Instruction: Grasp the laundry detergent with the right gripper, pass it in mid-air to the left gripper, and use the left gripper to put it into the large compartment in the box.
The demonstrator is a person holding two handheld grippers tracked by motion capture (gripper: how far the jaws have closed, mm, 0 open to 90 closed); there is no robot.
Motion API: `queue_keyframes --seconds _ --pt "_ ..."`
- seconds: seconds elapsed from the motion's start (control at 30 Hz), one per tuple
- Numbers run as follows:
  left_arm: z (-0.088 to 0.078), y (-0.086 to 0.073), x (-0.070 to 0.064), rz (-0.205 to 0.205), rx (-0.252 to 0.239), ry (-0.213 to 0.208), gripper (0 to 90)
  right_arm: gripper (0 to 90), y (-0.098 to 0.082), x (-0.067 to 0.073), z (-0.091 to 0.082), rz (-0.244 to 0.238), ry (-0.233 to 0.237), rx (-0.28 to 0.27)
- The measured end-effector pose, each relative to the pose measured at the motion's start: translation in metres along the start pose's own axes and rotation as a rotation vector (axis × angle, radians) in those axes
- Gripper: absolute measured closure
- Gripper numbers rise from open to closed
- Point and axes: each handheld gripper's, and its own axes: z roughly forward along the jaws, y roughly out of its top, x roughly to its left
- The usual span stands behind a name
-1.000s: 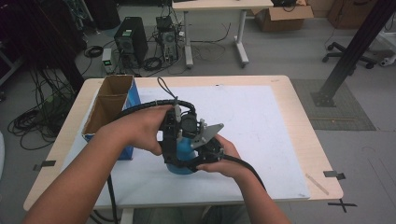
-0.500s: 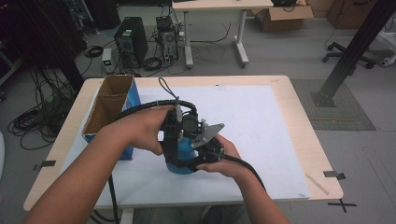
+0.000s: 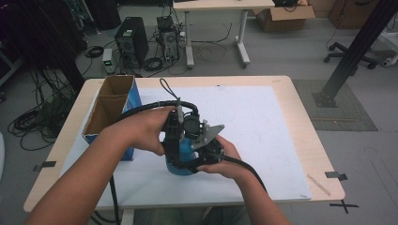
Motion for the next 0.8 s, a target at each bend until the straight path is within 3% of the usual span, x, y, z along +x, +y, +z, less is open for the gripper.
queue_keyframes --seconds 0.8 --pt "0.0011 0.0006 0.0 0.009 0.012 -0.023 23.0 44.9 0.0007 0.001 0.0012 -0.002 -0.002 -0.001"
